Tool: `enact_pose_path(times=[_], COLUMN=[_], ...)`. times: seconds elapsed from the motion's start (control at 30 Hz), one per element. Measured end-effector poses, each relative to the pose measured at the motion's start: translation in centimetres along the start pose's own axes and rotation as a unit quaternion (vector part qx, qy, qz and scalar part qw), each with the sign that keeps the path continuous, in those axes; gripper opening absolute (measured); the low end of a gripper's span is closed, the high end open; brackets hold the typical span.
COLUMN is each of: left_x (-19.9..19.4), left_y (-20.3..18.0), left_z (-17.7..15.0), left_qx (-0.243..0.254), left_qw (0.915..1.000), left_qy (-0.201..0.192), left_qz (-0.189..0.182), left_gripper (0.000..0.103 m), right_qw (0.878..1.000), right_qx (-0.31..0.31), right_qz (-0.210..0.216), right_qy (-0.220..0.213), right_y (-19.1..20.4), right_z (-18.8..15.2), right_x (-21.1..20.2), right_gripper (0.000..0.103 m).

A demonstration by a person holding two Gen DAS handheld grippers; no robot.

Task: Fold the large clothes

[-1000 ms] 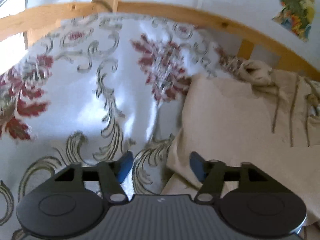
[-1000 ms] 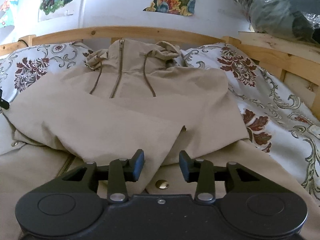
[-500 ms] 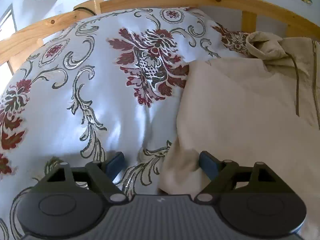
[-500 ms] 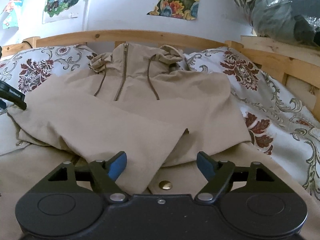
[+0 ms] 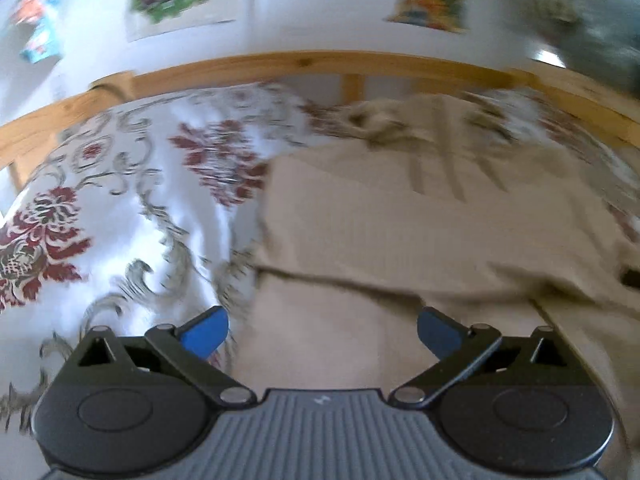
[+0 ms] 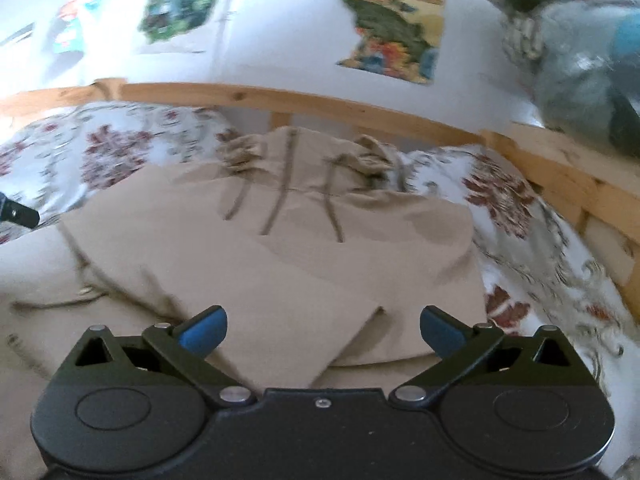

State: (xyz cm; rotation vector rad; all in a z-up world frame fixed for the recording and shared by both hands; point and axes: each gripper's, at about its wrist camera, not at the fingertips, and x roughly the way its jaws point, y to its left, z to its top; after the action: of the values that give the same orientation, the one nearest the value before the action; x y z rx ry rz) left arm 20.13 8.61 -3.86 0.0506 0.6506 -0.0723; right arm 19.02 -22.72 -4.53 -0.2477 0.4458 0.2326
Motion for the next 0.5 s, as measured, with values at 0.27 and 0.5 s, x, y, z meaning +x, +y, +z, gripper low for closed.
enact_pose_path(times=[0.27,0.5], left_x=[-5.0,-4.7], left_y=[-4.4,-8.2], left_z=[-4.7,-7.2], left_qx=[0.104,0.173], left_qw=[0.9892,0.9747], left_qy=[0.001,0.021], left_qz=[-0.103,-0.141], left_gripper=[0.102,0.102], right_qw=[0.988,0.969], right_qx=[-0.117,-0.185], right_qz=[0.084,0.083], right_qy=[0.052,0.141], right_y=[3.9,6.8], right_z=[-1.0,-5.2], right_x=[-6.9,-7.9], right_gripper=[0.102,0.102])
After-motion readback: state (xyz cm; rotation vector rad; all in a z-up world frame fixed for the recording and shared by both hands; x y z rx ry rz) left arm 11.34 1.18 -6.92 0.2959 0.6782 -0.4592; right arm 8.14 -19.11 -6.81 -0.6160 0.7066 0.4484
